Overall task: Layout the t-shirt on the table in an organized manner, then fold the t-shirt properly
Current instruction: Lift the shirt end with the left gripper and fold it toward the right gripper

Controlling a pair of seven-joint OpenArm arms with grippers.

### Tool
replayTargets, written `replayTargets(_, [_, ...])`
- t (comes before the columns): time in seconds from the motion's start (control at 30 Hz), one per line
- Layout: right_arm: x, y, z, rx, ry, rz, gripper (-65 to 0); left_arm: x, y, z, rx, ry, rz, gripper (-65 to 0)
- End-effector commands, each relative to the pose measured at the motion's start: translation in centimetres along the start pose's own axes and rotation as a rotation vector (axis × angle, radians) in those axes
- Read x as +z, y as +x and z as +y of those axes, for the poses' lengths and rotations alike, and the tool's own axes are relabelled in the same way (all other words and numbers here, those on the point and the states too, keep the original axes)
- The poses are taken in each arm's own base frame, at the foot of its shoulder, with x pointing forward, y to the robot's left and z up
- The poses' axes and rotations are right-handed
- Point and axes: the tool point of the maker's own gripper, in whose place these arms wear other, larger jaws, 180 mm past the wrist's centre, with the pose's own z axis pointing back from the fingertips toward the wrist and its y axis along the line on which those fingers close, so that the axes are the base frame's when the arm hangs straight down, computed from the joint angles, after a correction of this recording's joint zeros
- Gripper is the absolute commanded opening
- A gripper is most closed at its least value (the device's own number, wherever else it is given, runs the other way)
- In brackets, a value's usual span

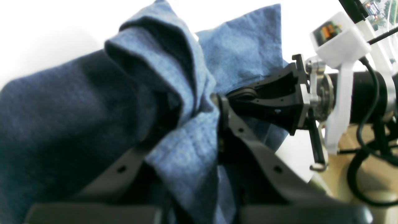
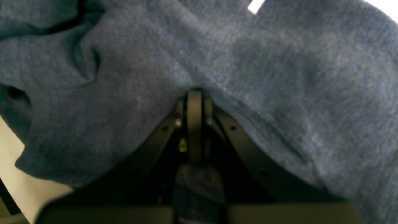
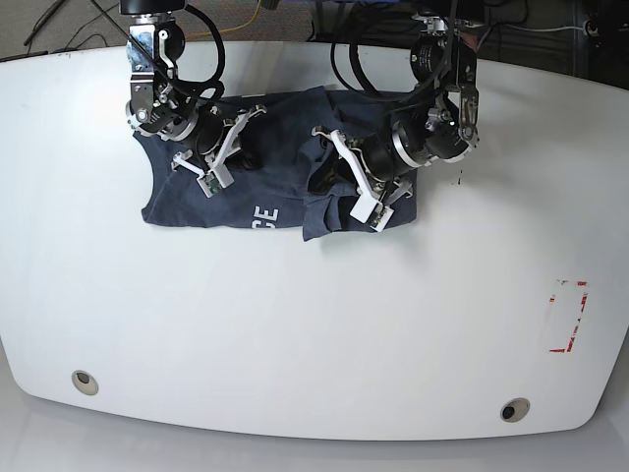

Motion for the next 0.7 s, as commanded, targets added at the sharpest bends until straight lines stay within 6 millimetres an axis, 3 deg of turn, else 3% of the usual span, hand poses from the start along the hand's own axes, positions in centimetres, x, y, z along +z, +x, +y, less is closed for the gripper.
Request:
replayTargets(0.0, [0.1,-1.1,-0.5,0.016,-0.023,0.06,-65.0,0.1,1.3,-0.4,0.012,-0.01,-0.05,-65.0])
replayTargets(0.27, [0.1,-1.1,-0.5,0.016,-0.023,0.06,-65.0,0.7,-0.2,0.8,0.006,0.023,0.016,-62.4])
replayTargets(0.67, [0.0,-1.1,-0.4,0.017,-0.022,0.06,-65.0,1.0,-1.4,1.1,0.001,0.028,0.094,-38.3])
